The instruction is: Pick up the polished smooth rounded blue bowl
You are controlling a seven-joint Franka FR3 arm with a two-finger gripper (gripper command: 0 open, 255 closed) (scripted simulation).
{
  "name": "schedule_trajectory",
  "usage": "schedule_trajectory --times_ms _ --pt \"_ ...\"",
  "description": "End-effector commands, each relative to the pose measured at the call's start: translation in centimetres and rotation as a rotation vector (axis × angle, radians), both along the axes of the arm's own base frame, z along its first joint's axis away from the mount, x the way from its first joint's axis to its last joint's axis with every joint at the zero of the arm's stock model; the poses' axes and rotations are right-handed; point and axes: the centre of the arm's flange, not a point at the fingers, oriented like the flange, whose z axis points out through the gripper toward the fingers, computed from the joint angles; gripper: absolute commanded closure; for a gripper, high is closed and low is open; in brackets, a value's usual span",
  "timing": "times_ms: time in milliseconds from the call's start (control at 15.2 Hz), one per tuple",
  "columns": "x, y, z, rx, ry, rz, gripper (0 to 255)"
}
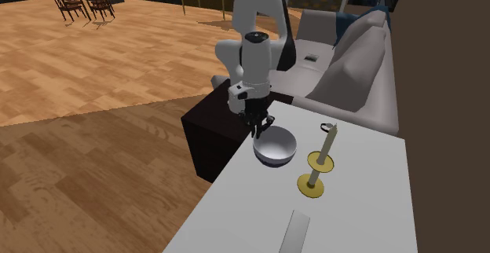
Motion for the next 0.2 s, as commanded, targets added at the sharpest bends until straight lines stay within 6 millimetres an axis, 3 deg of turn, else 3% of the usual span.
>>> schedule_trajectory --times_ms 0,132 --pt "0.04 0.01 1.03 0.0 0.0 0.0 255" --pt "0.04 0.01 1.11 0.0 0.0 0.0 255"
